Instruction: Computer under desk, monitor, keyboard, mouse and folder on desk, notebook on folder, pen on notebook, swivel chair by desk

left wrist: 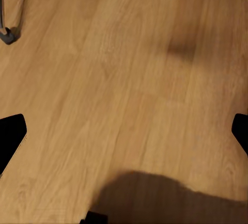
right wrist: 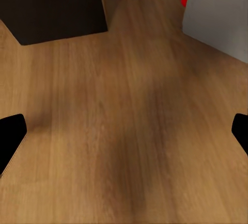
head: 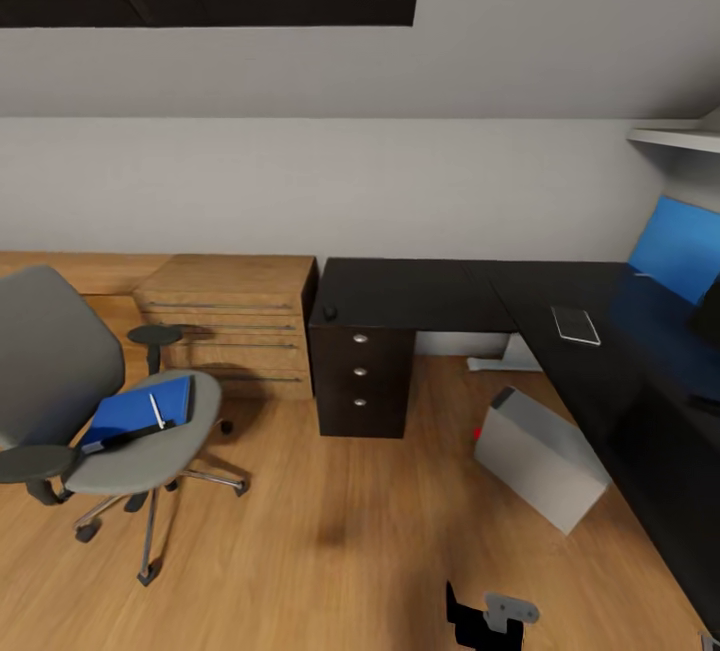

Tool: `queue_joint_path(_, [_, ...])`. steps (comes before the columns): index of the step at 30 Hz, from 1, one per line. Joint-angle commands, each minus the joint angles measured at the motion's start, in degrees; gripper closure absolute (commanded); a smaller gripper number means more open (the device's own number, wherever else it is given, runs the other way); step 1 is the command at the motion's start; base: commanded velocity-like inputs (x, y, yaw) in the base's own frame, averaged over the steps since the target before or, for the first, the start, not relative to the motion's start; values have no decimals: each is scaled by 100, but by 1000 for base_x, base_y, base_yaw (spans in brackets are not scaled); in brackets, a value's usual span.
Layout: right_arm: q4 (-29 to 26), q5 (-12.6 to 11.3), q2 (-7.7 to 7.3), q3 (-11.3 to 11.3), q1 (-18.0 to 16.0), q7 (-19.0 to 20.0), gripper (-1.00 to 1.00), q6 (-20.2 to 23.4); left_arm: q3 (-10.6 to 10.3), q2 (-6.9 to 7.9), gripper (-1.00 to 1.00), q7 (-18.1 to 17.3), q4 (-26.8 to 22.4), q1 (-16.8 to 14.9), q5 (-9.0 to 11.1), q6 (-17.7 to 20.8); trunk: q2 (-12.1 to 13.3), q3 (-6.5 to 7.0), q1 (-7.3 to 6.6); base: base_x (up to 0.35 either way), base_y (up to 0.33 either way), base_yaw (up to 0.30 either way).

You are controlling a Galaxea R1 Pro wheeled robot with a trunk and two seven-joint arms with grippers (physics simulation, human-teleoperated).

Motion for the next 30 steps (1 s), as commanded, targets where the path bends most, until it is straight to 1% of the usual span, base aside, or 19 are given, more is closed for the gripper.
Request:
queue_joint_path(1, [13, -47, 3, 49, -6, -2, -100, -22, -47, 11, -100, 56, -7, 0, 40, -18, -3, -4, 4, 321, 112, 0])
queue_joint_path(22, [12, -54, 11, 52, -6, -10, -100, -21, -47, 9, -100, 56, 30, 1, 40, -15, -3, -3, 4, 321, 92, -1])
queue_joint_path(30, [11, -47, 3, 47, -6, -2, -100, -29, -47, 5, -100, 56, 35, -1, 40, -15, -3, 41, 4, 314, 126, -170])
